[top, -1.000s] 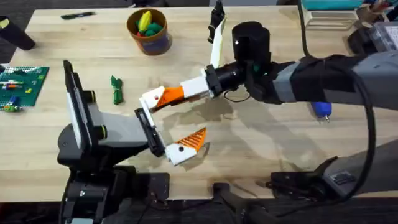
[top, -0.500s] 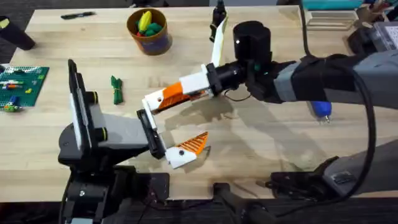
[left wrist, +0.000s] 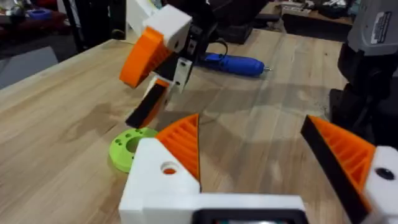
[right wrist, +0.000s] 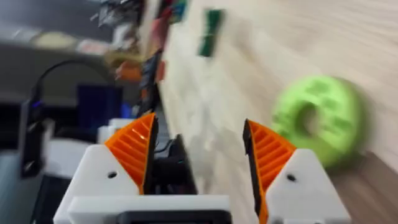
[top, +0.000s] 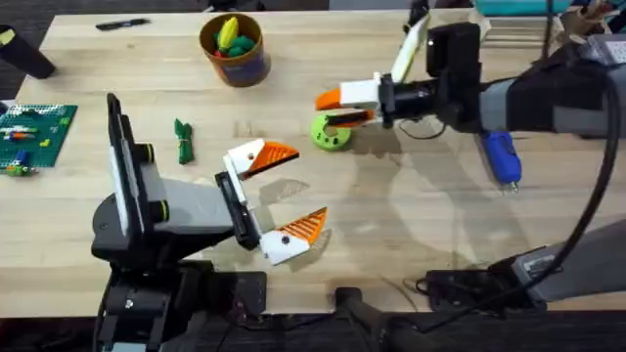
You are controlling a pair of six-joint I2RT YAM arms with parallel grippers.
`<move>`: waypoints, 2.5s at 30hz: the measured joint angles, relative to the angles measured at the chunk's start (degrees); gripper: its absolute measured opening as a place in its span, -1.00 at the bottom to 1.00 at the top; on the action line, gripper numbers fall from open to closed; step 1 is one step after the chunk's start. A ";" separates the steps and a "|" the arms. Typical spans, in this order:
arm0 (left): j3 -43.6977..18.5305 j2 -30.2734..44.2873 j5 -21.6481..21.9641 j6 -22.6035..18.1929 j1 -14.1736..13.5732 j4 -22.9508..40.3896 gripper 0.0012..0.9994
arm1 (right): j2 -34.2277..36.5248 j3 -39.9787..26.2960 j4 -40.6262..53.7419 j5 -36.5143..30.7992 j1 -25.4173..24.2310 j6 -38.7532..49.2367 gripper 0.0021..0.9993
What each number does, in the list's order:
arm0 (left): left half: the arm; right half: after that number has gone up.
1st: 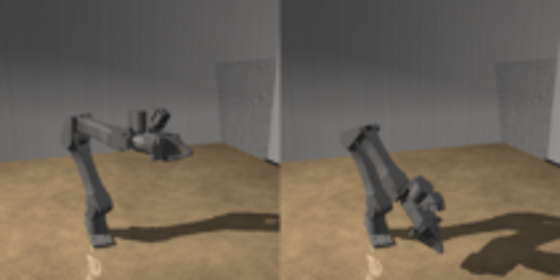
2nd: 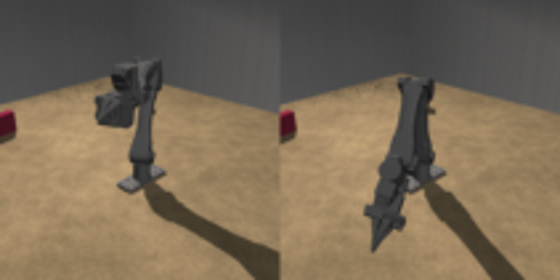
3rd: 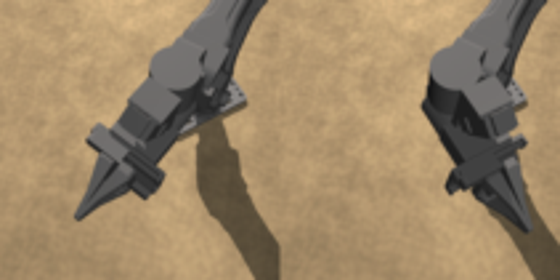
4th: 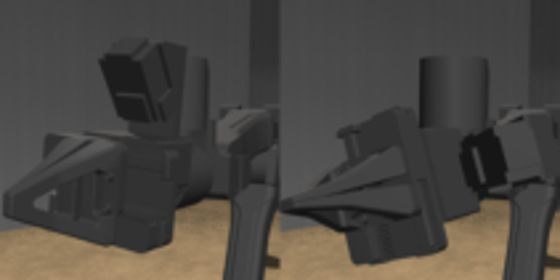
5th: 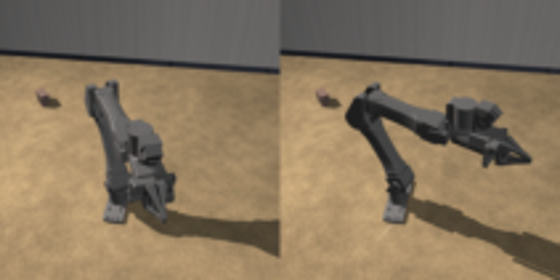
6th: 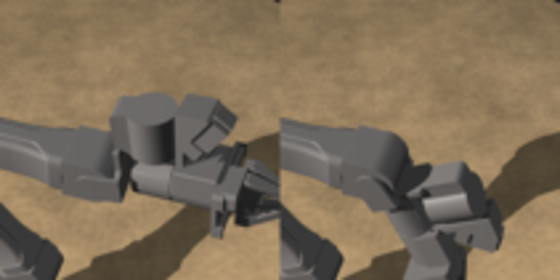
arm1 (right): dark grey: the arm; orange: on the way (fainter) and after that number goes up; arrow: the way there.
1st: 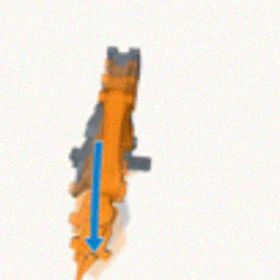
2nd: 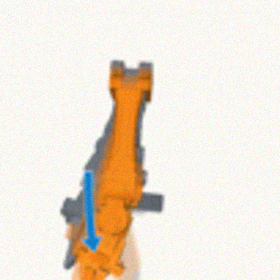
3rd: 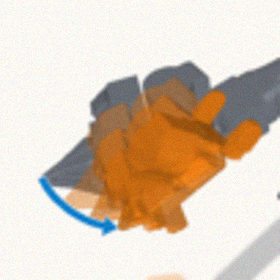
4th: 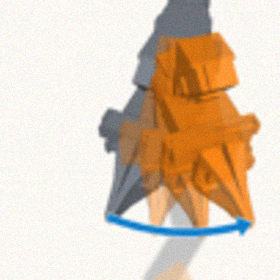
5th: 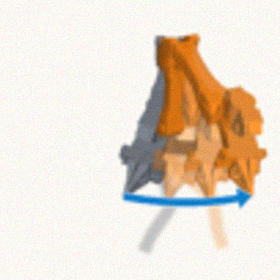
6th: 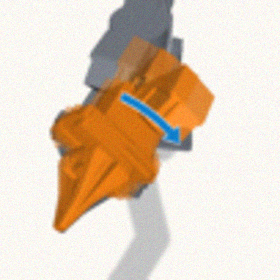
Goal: Pick up the gripper from the table and insert it into the empty holder that is missing its gripper. Then pick up a screw, insert it into the mounting hole, and use the screwdriver to tighten it. Finally, clean up the table by picking up the vegetable and placing it into the bucket.
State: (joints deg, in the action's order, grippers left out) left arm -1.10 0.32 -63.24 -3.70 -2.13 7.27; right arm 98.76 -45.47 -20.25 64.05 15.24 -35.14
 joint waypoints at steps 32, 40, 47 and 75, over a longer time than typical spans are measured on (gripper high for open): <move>0.00 0.00 0.04 -0.04 0.00 0.00 0.97 | 1.20 -30.12 68.13 -51.31 18.00 44.05 0.51; 0.00 0.00 0.04 -0.17 0.00 0.00 0.97 | 2.20 -30.12 63.51 -57.67 19.59 46.19 0.51; 0.00 0.00 0.04 -0.17 0.00 0.00 0.97 | 4.72 -30.12 61.95 -58.72 19.59 46.56 -0.21; 0.00 0.00 0.04 -0.17 0.00 0.00 0.97 | 7.37 -30.27 60.75 -60.33 21.25 47.13 -0.98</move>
State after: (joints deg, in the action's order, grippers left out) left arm -1.10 0.32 -63.20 -3.88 -2.13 7.27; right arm 106.13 -75.75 40.49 3.73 36.49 11.99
